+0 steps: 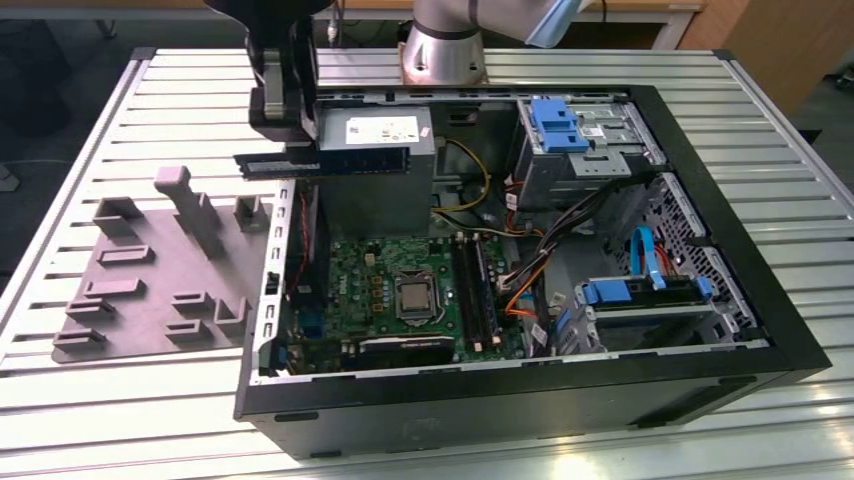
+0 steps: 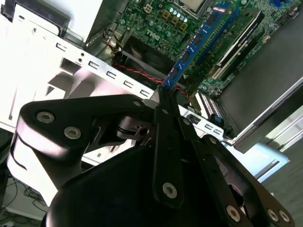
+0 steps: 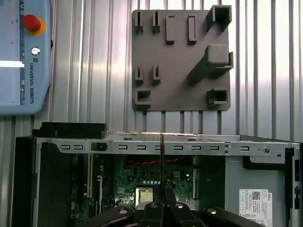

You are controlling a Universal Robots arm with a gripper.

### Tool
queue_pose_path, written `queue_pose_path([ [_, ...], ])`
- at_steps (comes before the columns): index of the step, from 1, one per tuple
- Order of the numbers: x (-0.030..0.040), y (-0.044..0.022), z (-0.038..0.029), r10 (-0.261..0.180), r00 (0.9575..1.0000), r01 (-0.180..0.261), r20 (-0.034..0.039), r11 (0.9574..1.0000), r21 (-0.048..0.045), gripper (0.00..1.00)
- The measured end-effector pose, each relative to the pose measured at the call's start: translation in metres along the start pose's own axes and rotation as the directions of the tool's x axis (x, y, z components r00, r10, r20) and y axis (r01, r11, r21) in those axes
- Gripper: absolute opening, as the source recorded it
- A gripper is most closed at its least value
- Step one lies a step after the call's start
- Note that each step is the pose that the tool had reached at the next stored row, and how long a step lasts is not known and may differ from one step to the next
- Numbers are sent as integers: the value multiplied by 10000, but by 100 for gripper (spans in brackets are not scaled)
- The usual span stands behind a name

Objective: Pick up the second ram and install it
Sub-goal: 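Pick up the second ram and move it above second insertion slot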

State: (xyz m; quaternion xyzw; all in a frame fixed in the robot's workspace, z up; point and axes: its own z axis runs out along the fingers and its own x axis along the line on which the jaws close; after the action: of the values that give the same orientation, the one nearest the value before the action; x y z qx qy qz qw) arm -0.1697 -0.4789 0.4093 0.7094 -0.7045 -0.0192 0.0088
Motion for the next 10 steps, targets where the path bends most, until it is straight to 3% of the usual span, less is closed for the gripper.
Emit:
queue_pose_path([
  [10, 1, -129, -5, 0, 10000, 0, 0, 10000, 0, 12],
])
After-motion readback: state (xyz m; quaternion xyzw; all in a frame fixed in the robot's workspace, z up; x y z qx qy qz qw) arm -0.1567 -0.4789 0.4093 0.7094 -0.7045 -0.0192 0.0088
